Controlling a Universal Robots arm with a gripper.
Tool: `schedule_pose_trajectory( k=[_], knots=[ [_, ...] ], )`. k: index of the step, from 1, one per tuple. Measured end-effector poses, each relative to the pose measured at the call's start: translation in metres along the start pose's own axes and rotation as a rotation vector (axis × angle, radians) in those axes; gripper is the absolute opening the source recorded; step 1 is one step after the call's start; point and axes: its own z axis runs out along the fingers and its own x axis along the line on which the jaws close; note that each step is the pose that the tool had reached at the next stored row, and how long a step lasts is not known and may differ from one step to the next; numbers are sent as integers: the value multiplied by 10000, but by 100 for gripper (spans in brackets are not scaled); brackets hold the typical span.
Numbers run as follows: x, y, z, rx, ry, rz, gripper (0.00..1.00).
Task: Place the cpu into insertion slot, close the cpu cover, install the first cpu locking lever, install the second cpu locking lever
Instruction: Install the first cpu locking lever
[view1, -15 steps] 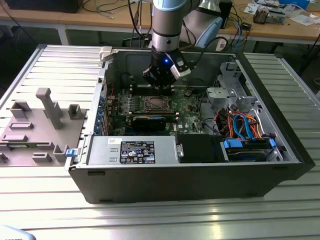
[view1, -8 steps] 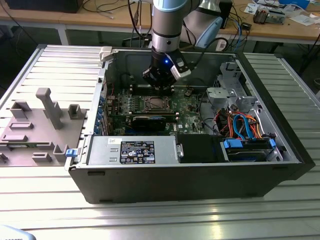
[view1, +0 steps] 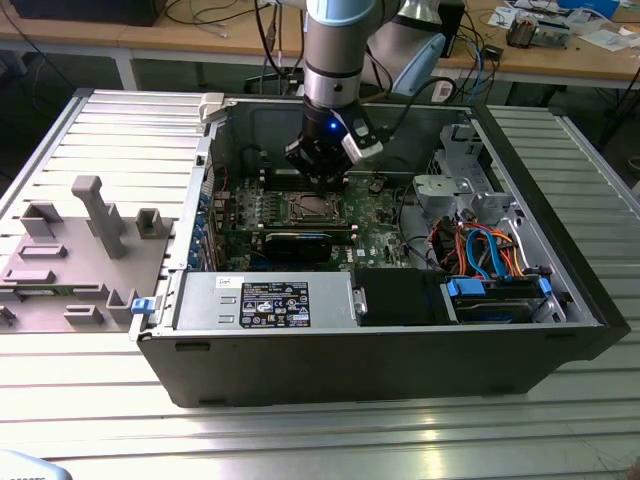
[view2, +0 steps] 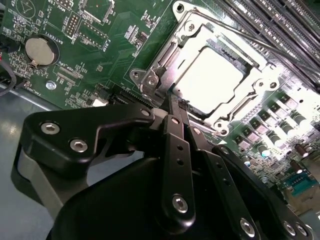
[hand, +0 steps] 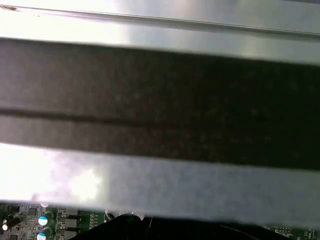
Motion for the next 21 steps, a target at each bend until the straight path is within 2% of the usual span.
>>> schedule_pose_trajectory(
  k=[10, 21],
  knots=[
    [0, -8, -5, 36, 3, 0, 11],
    [1, -8, -44, 54, 6, 0, 11]
  ],
)
